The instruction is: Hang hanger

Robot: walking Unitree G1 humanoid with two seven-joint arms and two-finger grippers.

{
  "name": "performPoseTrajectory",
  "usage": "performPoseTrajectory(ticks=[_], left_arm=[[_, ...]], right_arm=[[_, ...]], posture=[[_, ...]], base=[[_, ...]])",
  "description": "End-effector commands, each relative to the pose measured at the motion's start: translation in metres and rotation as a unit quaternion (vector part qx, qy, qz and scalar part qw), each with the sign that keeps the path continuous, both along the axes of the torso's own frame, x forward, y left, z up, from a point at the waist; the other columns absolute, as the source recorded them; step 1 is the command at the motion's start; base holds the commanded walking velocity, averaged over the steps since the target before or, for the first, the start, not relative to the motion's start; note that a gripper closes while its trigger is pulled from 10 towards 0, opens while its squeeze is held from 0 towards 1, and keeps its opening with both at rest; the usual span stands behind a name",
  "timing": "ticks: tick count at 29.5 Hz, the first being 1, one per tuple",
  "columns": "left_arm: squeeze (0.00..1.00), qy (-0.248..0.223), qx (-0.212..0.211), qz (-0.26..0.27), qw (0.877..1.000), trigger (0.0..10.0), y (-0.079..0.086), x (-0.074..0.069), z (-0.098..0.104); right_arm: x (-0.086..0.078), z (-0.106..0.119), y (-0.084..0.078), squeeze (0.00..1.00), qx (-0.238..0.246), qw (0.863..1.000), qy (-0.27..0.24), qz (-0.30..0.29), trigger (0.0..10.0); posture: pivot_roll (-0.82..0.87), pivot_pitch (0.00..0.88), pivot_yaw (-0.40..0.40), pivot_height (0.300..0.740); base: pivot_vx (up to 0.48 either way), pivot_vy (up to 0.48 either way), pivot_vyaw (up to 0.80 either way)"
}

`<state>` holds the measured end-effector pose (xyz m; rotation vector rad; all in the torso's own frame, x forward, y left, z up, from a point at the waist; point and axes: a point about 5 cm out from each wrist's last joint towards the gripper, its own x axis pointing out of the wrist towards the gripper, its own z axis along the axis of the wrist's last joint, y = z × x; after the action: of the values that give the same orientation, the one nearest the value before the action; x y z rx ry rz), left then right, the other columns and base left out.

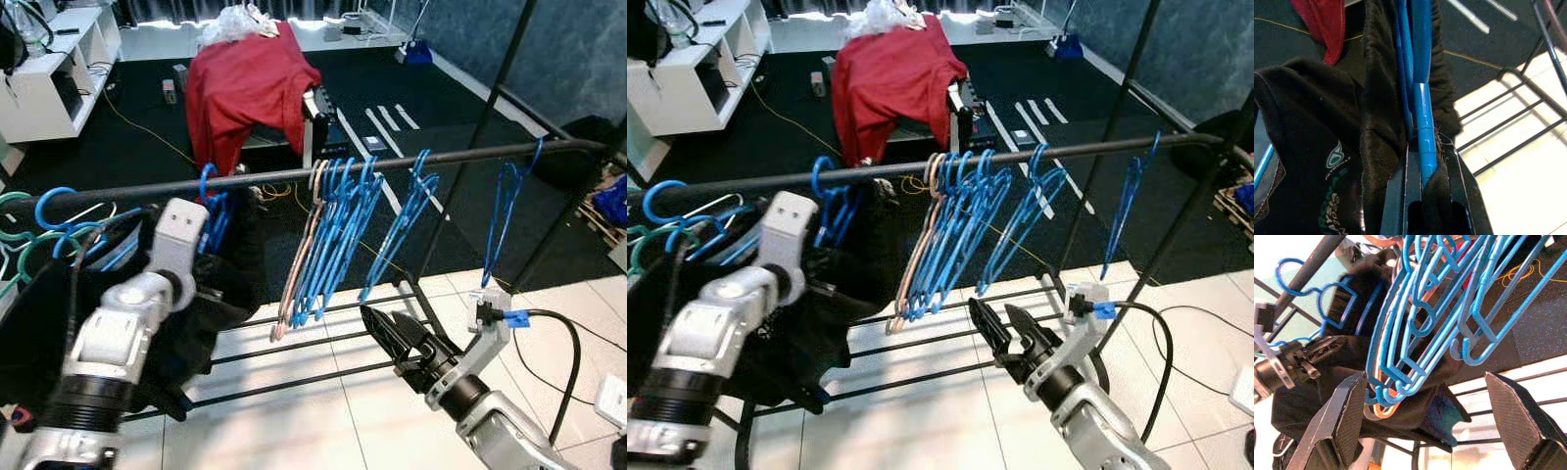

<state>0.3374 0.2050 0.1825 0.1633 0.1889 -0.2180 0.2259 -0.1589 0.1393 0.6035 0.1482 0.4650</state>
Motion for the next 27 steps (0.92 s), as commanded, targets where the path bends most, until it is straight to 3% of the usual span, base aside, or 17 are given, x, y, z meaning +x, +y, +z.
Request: performPoseTrajectory(ticks=[1, 2, 4, 5, 6, 7, 11, 12, 14, 16, 17, 18, 21, 25, 27], left_arm=[[0.00, -0.046, -0.050, -0.033, 0.997, 0.0, 0.003, -0.005, 0.023], [0.00, -0.046, -0.050, -0.033, 0.997, 0.0, 0.003, -0.005, 0.023], [0.00, -0.071, -0.100, -0.066, 0.990, 0.0, 0.009, -0.018, 0.031], [0.00, -0.079, -0.130, -0.084, 0.985, 1.9, 0.010, -0.026, 0.032], [0.00, -0.079, -0.130, -0.084, 0.985, 1.9, 0.010, -0.026, 0.032], [0.00, -0.079, -0.156, -0.100, 0.979, 5.3, 0.013, -0.037, 0.031], [0.00, -0.078, -0.170, -0.110, 0.976, 5.3, 0.015, -0.043, 0.030], [0.00, -0.069, -0.177, -0.112, 0.975, 10.0, 0.022, -0.052, 0.025], [0.00, -0.069, -0.177, -0.112, 0.975, 10.0, 0.022, -0.052, 0.025], [0.00, -0.032, -0.145, -0.121, 0.982, 10.0, 0.053, -0.084, 0.011], [0.00, -0.032, -0.145, -0.121, 0.982, 10.0, 0.053, -0.084, 0.011], [0.00, -0.008, -0.112, -0.135, 0.984, 10.0, 0.069, -0.103, 0.009], [0.00, 0.000, -0.102, -0.144, 0.984, 10.0, 0.071, -0.109, 0.010], [0.00, 0.055, -0.024, -0.156, 0.986, 10.0, 0.069, -0.117, -0.002], [0.00, 0.062, -0.017, -0.165, 0.984, 10.0, 0.065, -0.118, -0.004]], right_arm=[[0.000, 0.000, 0.000, 0.00, 0.001, 1.000, 0.000, -0.001, 10.0], [0.000, 0.000, 0.000, 0.00, 0.001, 1.000, 0.000, -0.001, 10.0], [0.000, 0.000, 0.000, 0.00, 0.002, 1.000, 0.000, -0.001, 10.0], [0.000, 0.000, 0.000, 0.00, 0.002, 1.000, 0.000, -0.001, 10.0], [0.000, 0.000, 0.000, 0.00, 0.002, 1.000, 0.000, -0.001, 10.0], [0.000, 0.000, 0.000, 0.00, 0.003, 1.000, 0.000, -0.001, 10.0], [0.000, 0.000, -0.001, 0.00, 0.003, 1.000, 0.000, -0.001, 10.0], [0.000, 0.000, -0.001, 0.00, 0.003, 1.000, 0.000, 0.000, 10.0], [0.000, 0.000, -0.001, 0.00, 0.003, 1.000, 0.000, 0.000, 10.0], [0.000, 0.000, -0.002, 0.00, 0.002, 1.000, 0.002, 0.005, 10.0], [0.000, 0.000, -0.002, 0.00, 0.002, 1.000, 0.002, 0.005, 10.0], [0.001, 0.000, -0.002, 0.00, 0.003, 1.000, 0.004, 0.009, 10.0], [0.002, -0.001, -0.002, 0.00, 0.003, 1.000, 0.005, 0.011, 10.0], [0.003, -0.001, -0.002, 0.00, 0.003, 1.000, 0.005, 0.011, 10.0], [0.002, -0.001, -0.002, 0.00, 0.003, 1.000, 0.005, 0.011, 10.0]], posture=[[-0.10, 0.104, 0.004, 0.740], [-0.10, 0.104, 0.004, 0.740], [-0.10, 0.105, 0.006, 0.740], [-0.10, 0.106, 0.006, 0.740], [-0.10, 0.106, 0.006, 0.740], [-0.09, 0.107, 0.003, 0.740], [-0.09, 0.108, 0.002, 0.740], [-0.09, 0.108, -0.001, 0.740], [-0.09, 0.108, -0.001, 0.740], [-0.08, 0.105, -0.020, 0.740], [-0.08, 0.105, -0.020, 0.740], [-0.07, 0.105, -0.024, 0.740], [-0.07, 0.105, -0.024, 0.740], [-0.07, 0.102, -0.023, 0.740], [-0.08, 0.102, -0.019, 0.740]], base=[[0.000, 0.000, 0.00], [0.000, 0.000, 0.00], [0.000, 0.000, 0.00], [0.000, 0.000, 0.00], [0.000, 0.000, 0.00], [0.000, 0.000, 0.00], [0.000, 0.000, 0.00], [0.000, 0.000, 0.00], [0.000, 0.000, 0.00], [0.000, 0.000, 0.00], [0.000, 0.000, 0.00], [0.000, 0.000, 0.00], [0.000, 0.000, 0.00], [0.000, 0.000, 0.00], [0.000, 0.000, 0.00]])
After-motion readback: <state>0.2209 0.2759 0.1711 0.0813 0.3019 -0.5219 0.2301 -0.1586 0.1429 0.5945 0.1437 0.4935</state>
